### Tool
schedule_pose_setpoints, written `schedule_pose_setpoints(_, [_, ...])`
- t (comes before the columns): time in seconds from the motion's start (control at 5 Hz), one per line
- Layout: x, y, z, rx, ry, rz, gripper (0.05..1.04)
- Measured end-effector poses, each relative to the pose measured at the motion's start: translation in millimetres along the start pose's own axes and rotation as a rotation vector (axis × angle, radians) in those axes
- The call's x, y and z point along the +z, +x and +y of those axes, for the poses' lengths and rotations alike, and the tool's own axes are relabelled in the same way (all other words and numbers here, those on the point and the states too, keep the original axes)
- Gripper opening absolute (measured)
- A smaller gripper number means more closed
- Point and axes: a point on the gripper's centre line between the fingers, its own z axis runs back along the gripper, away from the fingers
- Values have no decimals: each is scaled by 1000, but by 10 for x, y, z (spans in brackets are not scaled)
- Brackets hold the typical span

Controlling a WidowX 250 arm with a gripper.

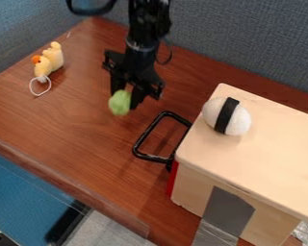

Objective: Moved the green object closer to the drawer

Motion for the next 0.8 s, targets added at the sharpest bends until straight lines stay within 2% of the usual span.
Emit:
schedule_pose_setpoints(0.2, [-73,31,-56,-17,-28,-13,467])
schedule_pose_setpoints(0.4, [-171,48,-122,-58,-62,5,515])
schedule_pose_setpoints(0.6, [-164,60,-137,-82,-73,7,821])
schedule_pose_setpoints(0.8, [-158,23,-135,-89,-74,30,1008])
